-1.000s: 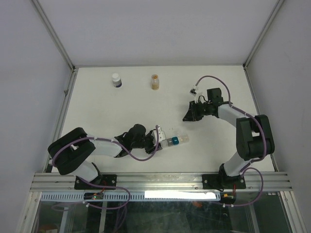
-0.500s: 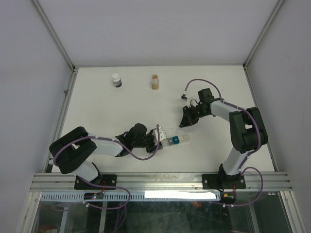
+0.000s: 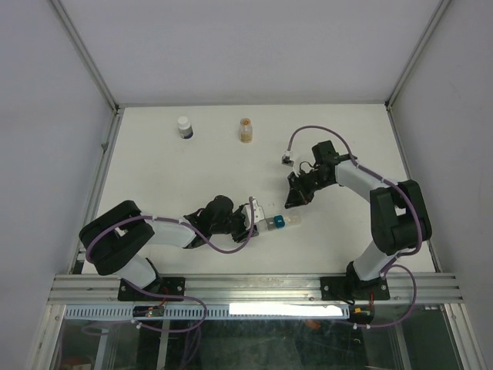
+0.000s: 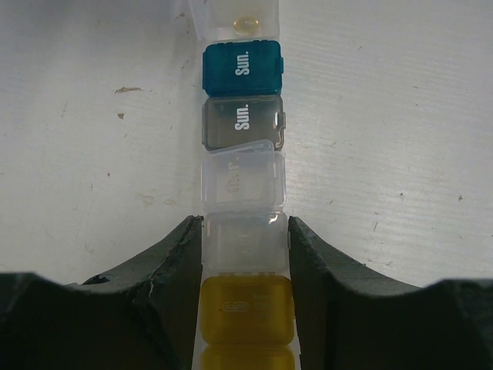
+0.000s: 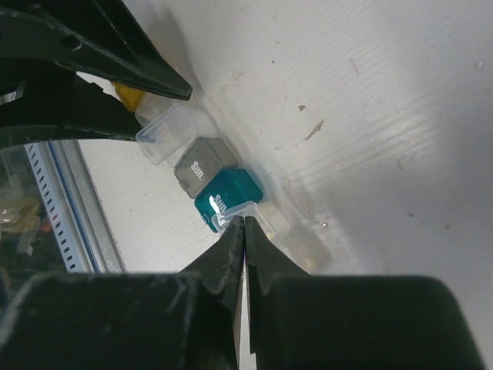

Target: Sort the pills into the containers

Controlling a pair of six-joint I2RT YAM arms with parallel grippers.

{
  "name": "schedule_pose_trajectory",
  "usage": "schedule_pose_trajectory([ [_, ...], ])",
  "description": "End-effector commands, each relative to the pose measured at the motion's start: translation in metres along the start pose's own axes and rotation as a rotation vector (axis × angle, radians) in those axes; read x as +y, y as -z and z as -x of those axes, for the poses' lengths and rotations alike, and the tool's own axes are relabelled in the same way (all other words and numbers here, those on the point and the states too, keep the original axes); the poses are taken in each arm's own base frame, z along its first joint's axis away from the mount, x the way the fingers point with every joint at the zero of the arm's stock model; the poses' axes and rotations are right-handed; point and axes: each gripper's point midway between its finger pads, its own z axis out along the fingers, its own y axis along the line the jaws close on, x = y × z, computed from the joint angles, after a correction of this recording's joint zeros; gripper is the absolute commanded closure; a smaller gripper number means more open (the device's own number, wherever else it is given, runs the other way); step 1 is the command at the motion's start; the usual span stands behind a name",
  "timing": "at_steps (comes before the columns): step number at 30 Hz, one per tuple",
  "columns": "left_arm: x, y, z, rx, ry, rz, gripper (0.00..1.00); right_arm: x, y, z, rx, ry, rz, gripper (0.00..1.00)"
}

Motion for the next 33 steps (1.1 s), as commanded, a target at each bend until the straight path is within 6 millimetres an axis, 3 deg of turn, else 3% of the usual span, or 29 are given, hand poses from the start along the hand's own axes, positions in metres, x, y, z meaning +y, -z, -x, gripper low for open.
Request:
schedule_pose_trajectory([
  [1,0.001,-0.004,0.013,-0.024,-0.013,0.004,0.7,0.011,0.007,-0.008,0.032,0.103,-0.029,0.97],
  [5,0.002,-0.004,0.014,-0.026,-0.012,0.005,0.7,0.009,-0.002,-0.028,0.12,0.111,-0.064,0.98],
  [9,0.002,-0.004,0.015,-0.026,-0.012,0.003,0.71,0.005,-0.005,-0.033,0.154,0.115,-0.087,0.99],
  [13,0.001,-0.004,0.014,-0.025,-0.012,-0.001,0.71,0.004,-0.004,-0.029,0.157,0.146,-0.115,0.99],
  [18,0.0,-0.005,0.014,-0.025,-0.014,-0.007,0.71,0.017,0.002,-0.013,0.081,0.217,-0.111,0.99],
  [24,0.001,-0.007,0.016,-0.027,-0.016,-0.009,0.72,0.019,0.0,-0.016,0.097,0.231,-0.111,1.0],
  [26,0.0,-0.007,0.016,-0.024,-0.016,-0.012,0.72,0.011,-0.006,-0.027,0.146,0.222,-0.14,1.0],
  [30,-0.001,-0.008,0.015,-0.021,-0.015,-0.021,0.73,-0.029,-0.017,-0.059,0.316,0.139,-0.293,1.0],
  [33,-0.002,-0.008,0.015,-0.022,-0.011,-0.027,0.73,-0.038,-0.014,-0.056,0.323,0.126,-0.341,1.0],
])
